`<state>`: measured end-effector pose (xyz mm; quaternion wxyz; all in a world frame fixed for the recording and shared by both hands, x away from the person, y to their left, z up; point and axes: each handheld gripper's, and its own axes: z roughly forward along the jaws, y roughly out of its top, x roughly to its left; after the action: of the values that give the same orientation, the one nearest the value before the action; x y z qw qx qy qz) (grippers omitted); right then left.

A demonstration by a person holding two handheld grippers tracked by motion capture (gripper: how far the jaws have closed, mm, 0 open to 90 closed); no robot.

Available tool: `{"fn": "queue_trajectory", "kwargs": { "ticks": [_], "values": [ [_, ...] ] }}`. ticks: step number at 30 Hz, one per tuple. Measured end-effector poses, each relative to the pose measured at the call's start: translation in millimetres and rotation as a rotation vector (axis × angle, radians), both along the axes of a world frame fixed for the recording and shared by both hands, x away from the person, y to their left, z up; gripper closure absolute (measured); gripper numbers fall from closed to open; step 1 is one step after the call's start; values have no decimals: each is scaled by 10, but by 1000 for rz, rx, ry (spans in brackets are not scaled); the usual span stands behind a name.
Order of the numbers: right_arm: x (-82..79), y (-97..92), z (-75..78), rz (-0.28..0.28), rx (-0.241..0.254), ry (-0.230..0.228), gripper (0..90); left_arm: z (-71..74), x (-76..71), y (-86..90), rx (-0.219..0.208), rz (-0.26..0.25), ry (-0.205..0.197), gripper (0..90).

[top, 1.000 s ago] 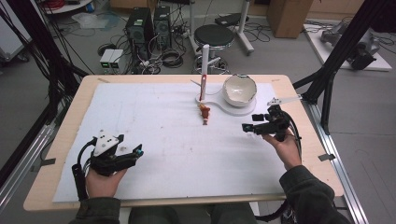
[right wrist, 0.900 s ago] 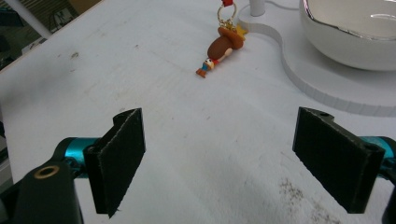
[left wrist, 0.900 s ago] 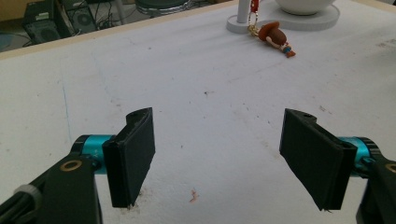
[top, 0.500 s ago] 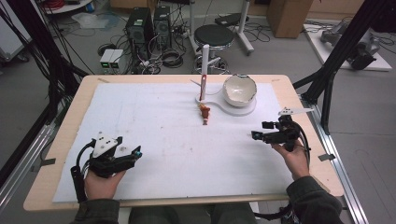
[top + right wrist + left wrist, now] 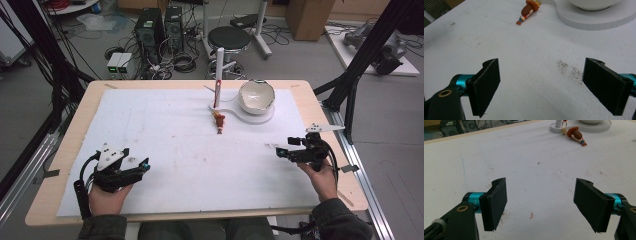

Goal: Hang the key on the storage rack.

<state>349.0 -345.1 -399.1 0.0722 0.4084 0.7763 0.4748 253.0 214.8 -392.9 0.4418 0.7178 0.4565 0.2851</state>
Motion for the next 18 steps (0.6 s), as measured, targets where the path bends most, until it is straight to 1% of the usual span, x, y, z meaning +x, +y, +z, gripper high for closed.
{"fn": "queue_trajectory", "kwargs": {
  "ticks": [2, 4, 6, 11, 17, 18],
  "values": [
    [-29, -11, -17, -4, 0, -3, 138, -17, -1, -1, -3, -2, 4, 271],
    [-54, -14, -27, -8, 2, 5, 137, -38, 2, 4, 1, -1, 8, 271],
    [-72, -23, -36, -9, -7, -8, 137, -58, 3, 6, 0, 0, 11, 271],
    [-121, -42, -43, -21, -1, -11, 134, -101, 0, 5, 1, 2, 21, 272],
    [-168, -51, -81, -26, -9, -26, 130, -118, -2, -2, 0, 3, 24, 272],
    [-177, -52, -84, -30, -8, -20, 128, -119, -2, -2, 1, 3, 24, 272]
  ]
}}
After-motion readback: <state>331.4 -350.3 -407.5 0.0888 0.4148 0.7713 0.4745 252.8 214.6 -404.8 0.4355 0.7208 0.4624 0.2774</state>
